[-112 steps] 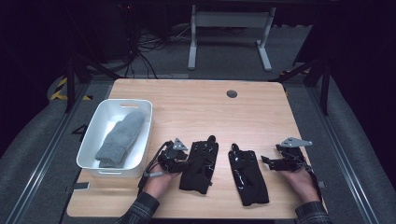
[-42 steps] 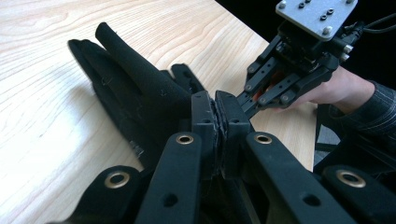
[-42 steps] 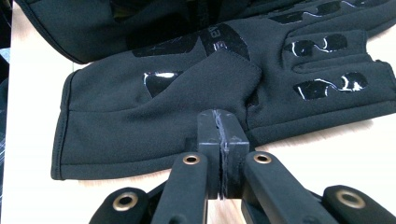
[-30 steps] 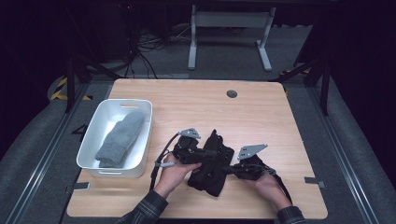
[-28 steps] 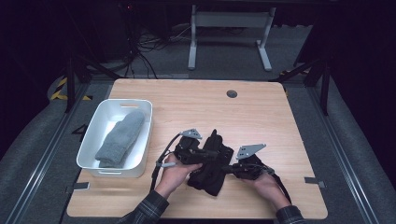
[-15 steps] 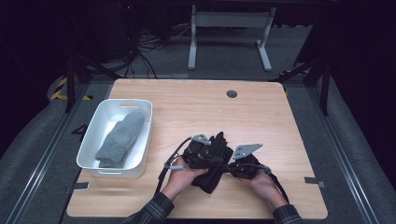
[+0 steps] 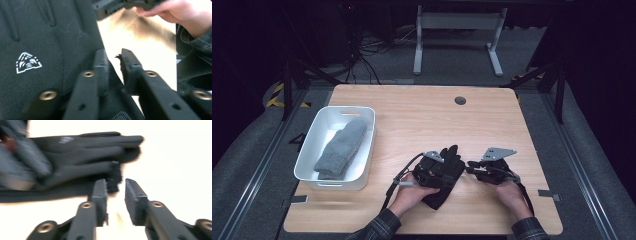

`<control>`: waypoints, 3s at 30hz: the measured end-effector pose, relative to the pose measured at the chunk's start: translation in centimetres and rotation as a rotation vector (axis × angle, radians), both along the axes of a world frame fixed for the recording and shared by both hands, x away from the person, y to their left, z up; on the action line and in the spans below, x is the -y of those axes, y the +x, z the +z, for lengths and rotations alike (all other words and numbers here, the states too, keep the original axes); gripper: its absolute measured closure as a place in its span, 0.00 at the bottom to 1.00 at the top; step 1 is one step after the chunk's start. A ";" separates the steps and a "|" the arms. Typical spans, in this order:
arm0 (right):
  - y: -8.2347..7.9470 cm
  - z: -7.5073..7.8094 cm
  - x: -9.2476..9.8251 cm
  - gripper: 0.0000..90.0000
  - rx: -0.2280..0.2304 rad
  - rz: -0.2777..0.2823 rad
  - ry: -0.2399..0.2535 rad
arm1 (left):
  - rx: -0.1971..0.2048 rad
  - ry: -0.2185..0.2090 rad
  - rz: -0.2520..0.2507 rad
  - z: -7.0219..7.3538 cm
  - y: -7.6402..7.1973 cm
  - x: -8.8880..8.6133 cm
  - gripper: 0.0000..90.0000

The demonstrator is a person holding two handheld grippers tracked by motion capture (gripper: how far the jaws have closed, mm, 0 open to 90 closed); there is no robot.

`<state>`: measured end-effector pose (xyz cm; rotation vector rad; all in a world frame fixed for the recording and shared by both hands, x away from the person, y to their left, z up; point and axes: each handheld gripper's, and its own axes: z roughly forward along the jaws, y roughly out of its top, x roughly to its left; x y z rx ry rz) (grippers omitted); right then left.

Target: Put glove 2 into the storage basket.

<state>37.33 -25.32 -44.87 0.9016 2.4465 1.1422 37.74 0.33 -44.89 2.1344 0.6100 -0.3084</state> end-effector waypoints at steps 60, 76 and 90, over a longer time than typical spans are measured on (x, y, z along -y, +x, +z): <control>2.0 -2.0 3.4 0.22 -0.006 -0.229 -0.051 | 0.082 0.214 0.032 -0.4 0.9 -0.5 0.79; 2.0 -2.0 3.4 0.21 -0.008 -0.228 -0.052 | 0.087 0.155 0.028 2.8 0.6 -2.2 0.79; 2.0 -2.0 3.3 0.19 -0.008 -0.229 -0.054 | 0.117 0.142 0.117 7.4 2.0 -6.7 0.79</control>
